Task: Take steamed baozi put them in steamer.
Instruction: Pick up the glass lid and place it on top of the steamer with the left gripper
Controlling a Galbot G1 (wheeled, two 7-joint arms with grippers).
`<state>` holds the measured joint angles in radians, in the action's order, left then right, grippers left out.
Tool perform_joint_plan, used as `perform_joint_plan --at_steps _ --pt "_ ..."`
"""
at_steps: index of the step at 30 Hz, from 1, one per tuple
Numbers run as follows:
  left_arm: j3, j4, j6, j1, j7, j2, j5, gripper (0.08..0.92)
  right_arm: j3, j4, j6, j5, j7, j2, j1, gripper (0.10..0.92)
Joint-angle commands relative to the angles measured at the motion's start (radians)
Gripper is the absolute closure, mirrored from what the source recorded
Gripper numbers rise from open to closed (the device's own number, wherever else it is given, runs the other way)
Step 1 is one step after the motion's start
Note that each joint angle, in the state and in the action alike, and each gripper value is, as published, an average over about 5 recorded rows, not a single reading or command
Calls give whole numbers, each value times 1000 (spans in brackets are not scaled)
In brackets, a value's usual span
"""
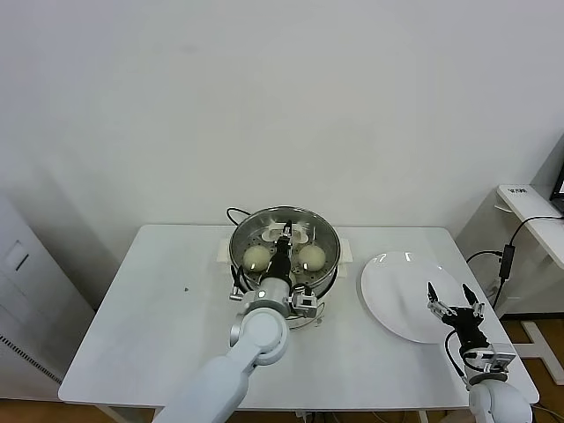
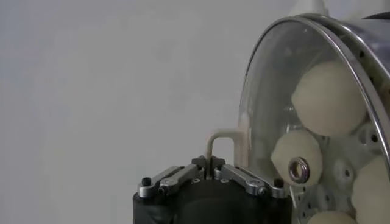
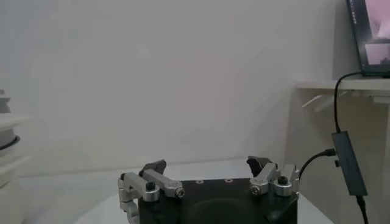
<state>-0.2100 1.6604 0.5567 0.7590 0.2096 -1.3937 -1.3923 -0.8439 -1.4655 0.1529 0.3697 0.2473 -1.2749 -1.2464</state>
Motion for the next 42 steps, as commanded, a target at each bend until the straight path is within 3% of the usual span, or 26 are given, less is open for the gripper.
perform_joint_plan --at_steps 1,15,21,26,30,35,39,42 --pt "3 -13 -7 -1 -11 -5 11 893 -1 1 1 0 1 0 0 203" --pt "9 -20 -5 9 -25 2 60 889 -5 4 3 -1 2 -3 1 203" --pt "16 38 -5 26 -23 28 126 766 -1 5 1 -3 3 -3 5 203" --pt "33 217 -28 57 17 92 272 619 7 6 0 -4 6 8 12 203" --pt "78 390 -89 85 80 164 518 506 11 10 -4 1 8 19 24 203" --pt "182 515 -148 107 128 222 946 359 20 3 -30 23 14 32 36 203" --pt "309 585 -155 126 123 273 1439 248 31 -4 -60 35 -14 45 41 203" --pt "425 609 -158 157 55 315 1758 195 37 -10 -72 32 -30 52 43 203"
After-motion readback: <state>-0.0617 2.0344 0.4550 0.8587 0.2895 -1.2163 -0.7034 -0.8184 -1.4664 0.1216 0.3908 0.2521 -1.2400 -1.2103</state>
